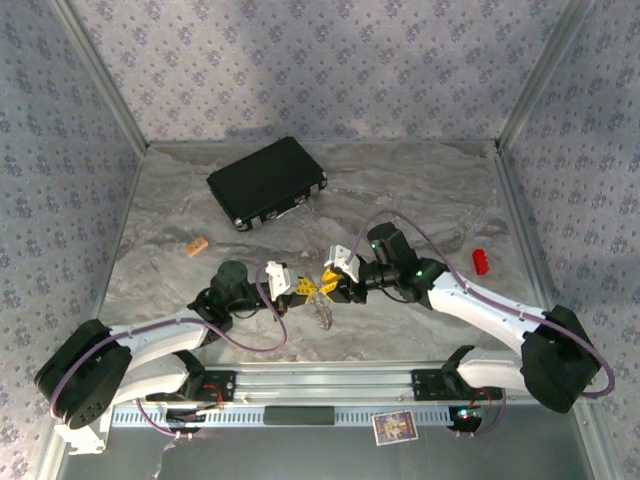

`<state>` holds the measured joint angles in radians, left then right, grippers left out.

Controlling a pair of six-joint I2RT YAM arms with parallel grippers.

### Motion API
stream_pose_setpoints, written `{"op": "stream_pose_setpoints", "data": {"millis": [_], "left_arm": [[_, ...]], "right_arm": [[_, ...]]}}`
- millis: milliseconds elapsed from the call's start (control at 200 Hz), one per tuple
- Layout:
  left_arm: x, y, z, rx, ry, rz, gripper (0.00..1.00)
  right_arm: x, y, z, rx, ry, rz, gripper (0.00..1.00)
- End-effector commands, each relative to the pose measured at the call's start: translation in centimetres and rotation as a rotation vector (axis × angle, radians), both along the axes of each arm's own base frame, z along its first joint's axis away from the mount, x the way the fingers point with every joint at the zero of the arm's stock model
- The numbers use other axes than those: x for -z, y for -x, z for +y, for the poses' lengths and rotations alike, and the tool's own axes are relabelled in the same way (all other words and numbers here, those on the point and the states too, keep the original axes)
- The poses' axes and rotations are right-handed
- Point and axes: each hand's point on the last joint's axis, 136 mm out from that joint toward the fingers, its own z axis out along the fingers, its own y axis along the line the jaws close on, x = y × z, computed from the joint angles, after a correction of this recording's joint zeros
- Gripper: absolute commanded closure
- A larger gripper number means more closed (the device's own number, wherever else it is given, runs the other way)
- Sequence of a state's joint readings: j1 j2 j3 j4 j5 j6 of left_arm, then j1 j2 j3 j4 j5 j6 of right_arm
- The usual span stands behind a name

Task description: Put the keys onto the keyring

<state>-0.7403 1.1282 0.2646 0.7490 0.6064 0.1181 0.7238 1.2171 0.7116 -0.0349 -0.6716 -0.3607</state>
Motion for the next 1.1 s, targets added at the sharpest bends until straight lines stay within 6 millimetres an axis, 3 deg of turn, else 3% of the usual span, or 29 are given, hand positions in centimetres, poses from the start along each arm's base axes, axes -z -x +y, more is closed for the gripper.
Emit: {"op": "stream_pose_setpoints", "data": {"millis": [0,200,395,510,665,874,1094], "left_arm": [[-1.8,0.5,-0.4,0.037,0.068,-0.046,1.00],[-2.1,0.7,-0.5,0.049,0.075,-0.052,1.00],[-2.4,0.9,-0.5,0.060,0.088,-0.055,1.00],[-2.4,0.6,-0.4,0.039,0.083,-0.052,0.98],[-1.7,0.0,0.0,-0.007,0.011,-0.035,0.80],[-0.9,-0.1,0.2,-0.010,-0.091,-0.016,0.79],[-1.8,-0.1,-0.3,0.013,-0.079,-0.032,0.79]], "right_arm": [[-1.7,-0.1,0.3,-0.004,-0.076,-0.005,0.72],[-1.5,0.0,0.5,-0.019,-0.082,0.008,0.83],[-1.6,0.3,0.9,-0.045,-0.082,0.010,0.85],[-1.7,0.3,0.8,-0.055,-0.065,0.003,1.00],[-1.8,0.6,0.2,-0.069,0.015,-0.036,1.00],[-1.6,0.8,-0.2,-0.109,0.160,-0.092,1.00],[-1.3,1.2,0.2,-0.161,0.246,-0.126,1.00]]}}
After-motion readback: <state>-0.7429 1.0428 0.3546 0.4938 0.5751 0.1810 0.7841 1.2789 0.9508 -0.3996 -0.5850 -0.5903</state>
